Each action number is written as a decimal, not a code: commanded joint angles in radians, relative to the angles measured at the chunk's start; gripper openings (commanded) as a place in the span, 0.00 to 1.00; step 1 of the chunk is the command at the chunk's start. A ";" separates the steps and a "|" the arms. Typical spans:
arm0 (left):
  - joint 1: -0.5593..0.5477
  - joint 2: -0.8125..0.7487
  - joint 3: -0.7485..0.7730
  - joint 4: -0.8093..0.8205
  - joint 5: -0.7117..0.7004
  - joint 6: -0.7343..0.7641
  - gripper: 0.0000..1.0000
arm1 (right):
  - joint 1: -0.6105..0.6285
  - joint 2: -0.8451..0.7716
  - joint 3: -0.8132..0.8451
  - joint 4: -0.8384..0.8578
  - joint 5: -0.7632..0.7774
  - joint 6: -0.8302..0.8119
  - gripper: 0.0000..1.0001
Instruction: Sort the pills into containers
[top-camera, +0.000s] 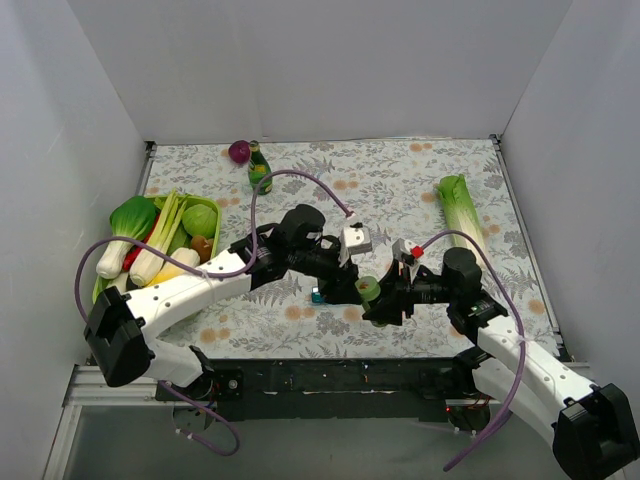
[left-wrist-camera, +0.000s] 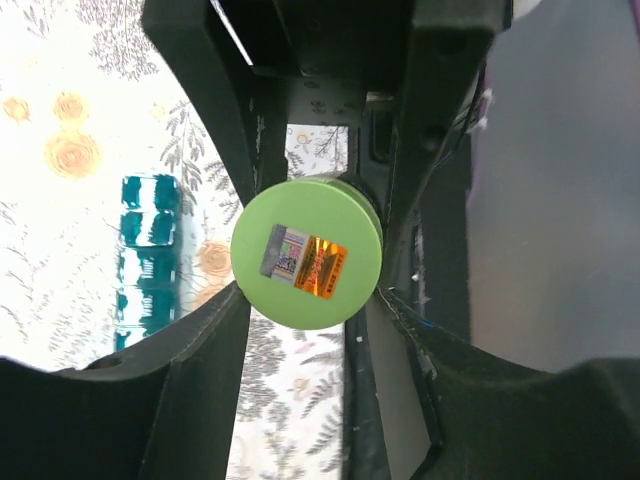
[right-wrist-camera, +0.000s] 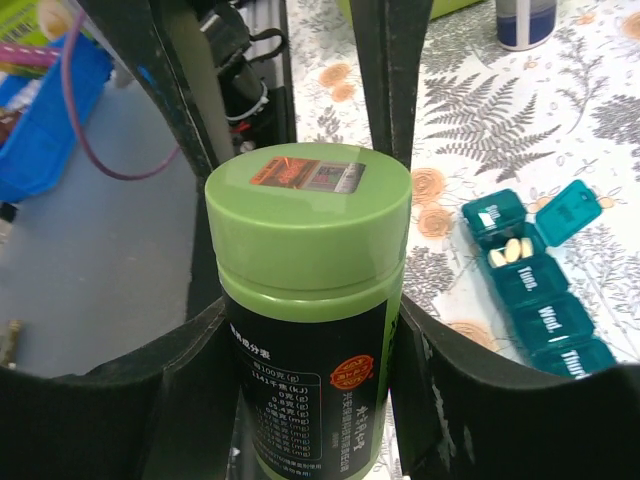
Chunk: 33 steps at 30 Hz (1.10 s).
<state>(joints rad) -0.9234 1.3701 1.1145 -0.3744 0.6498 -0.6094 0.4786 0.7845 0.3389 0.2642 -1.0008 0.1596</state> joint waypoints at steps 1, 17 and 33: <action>-0.022 -0.063 -0.021 0.056 0.070 0.252 0.49 | -0.026 -0.005 -0.020 0.165 -0.021 0.218 0.01; 0.127 -0.188 -0.023 0.089 -0.092 -0.631 0.98 | -0.029 -0.016 0.069 -0.072 0.042 -0.115 0.01; 0.017 0.046 0.076 0.015 -0.159 -0.744 0.91 | -0.029 -0.010 0.069 -0.092 0.059 -0.147 0.01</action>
<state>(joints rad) -0.8703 1.3930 1.1404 -0.3382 0.5316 -1.3361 0.4519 0.7788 0.3637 0.1501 -0.9409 0.0288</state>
